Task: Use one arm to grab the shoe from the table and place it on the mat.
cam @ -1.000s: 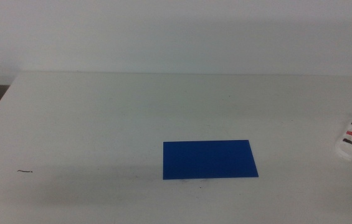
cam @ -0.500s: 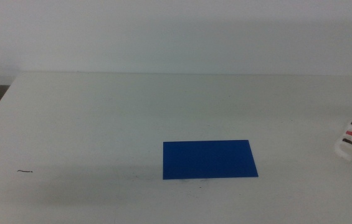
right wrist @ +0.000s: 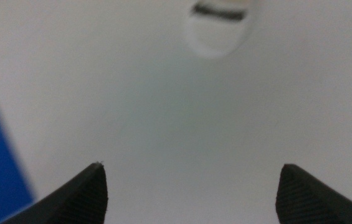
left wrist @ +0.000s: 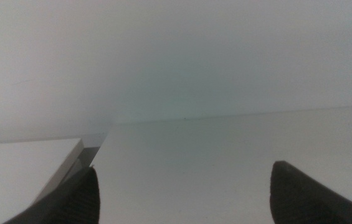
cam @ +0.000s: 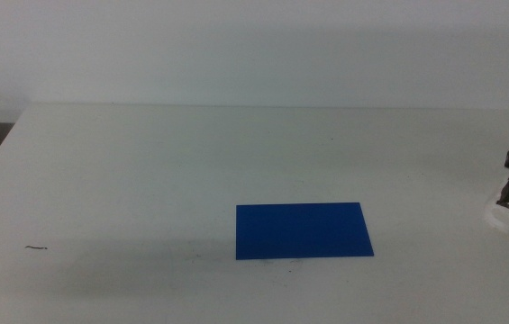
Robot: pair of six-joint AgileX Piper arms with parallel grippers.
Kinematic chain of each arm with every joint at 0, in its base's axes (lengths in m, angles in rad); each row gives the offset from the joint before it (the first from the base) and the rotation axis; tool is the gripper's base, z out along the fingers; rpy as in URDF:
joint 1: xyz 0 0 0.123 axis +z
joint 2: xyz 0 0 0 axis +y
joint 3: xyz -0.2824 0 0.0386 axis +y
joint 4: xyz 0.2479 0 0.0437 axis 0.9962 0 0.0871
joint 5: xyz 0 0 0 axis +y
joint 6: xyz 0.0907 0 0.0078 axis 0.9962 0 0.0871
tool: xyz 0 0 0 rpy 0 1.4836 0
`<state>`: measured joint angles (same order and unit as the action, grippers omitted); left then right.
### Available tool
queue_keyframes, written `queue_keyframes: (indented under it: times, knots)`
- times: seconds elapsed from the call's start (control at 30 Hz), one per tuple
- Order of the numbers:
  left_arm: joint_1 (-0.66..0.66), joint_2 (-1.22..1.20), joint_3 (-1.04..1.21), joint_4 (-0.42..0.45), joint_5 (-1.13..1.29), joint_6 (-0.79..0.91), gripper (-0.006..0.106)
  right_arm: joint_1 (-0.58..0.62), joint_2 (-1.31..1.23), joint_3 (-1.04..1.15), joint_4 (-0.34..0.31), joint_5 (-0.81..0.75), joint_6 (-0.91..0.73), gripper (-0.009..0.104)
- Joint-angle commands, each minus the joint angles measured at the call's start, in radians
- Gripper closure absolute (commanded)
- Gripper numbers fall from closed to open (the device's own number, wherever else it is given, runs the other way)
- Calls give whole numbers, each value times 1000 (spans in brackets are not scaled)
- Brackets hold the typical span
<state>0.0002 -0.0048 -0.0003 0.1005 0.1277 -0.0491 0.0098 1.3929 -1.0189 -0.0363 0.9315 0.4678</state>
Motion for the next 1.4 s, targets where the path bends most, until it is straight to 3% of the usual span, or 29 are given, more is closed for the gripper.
queue_keyframes:
  times: [0.0,0.23,0.4,0.77,0.83,0.87,0.97,1.03,1.07,1.23,1.37]
  knots:
    - [0,5,0,-4,-12,-1,7,-52,76,-33,-51,-43,65,3]
    - [0,5,0,-4,-12,-1,7,-131,306,-133,-119,-168,91,3]
    - [0,5,0,-4,-12,-1,7,-131,425,-190,-119,-293,91,3]
    - [0,5,0,-4,-12,-1,7,-157,562,-209,-145,-370,89,4]
    - [0,5,0,-4,-12,-1,7,-159,561,-209,-145,-382,89,13]
    - [0,5,0,-4,-12,-1,7,-159,561,-209,-147,-392,89,24]
    - [0,5,0,-4,-12,-1,7,-155,561,-209,-149,-396,89,72]
    - [0,5,0,-4,-12,-1,7,-124,537,-209,-152,-359,95,93]
    - [0,5,0,-4,-12,-1,7,-94,515,-209,-152,-331,120,97]
    - [0,5,0,-4,-12,-1,7,127,393,-209,-171,-270,261,86]
    - [0,5,0,-4,-12,-1,7,358,406,-259,-171,-265,411,85]
